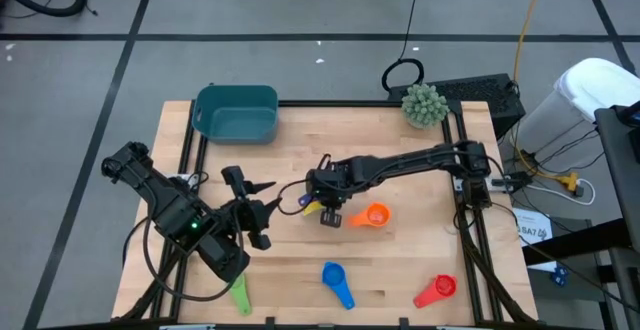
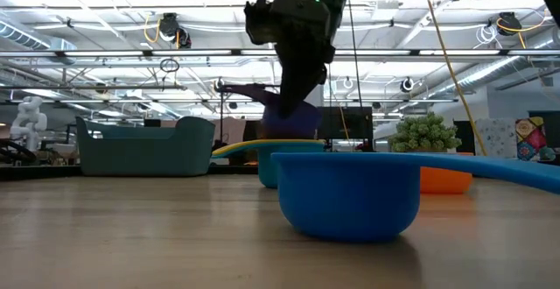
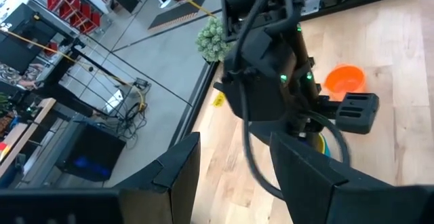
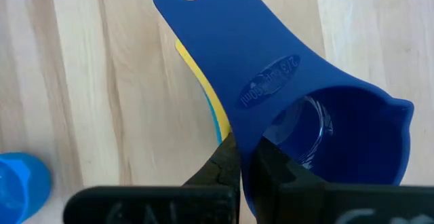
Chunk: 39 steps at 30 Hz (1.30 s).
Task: Nest measuring cups in basket
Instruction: Stack the dark blue measuring cup on top of the yellow measuring cup, then stack the orange cup on top of the dark blue measuring cup
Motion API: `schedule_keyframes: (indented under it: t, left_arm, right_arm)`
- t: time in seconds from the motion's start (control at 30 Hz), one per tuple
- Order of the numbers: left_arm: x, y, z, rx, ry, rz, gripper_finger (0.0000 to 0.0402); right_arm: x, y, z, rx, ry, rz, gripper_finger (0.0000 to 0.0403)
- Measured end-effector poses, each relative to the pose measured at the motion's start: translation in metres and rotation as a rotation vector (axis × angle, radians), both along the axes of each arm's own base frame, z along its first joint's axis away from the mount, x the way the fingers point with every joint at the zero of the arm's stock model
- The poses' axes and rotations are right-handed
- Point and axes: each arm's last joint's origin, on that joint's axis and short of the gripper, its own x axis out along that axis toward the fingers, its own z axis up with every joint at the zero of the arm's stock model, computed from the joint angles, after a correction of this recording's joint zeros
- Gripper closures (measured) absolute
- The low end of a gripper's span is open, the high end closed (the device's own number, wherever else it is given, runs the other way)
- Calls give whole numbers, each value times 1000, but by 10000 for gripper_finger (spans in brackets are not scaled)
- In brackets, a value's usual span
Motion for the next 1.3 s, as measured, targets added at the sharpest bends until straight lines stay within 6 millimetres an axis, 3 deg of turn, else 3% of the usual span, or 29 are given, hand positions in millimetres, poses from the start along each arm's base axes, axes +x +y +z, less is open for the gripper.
schedule_keyframes:
  t: [0.2,0.4,0.6,1.13,1.3]
  left_arm:
    - [0,0,0,-6,-2,1,220]
    - [0,0,0,-18,-12,7,220]
    - [1,-1,0,-27,-21,9,220]
    - [1,-1,0,-44,-33,15,220]
    - [1,-1,0,-43,-33,15,220]
  right_arm:
    - [-2,-3,-2,-7,18,10,403]
    - [-6,-3,-21,18,35,19,403]
    - [-7,-2,-27,34,27,32,395]
    - [-6,3,-17,69,-38,73,230]
    - [-9,3,-13,82,-39,73,196]
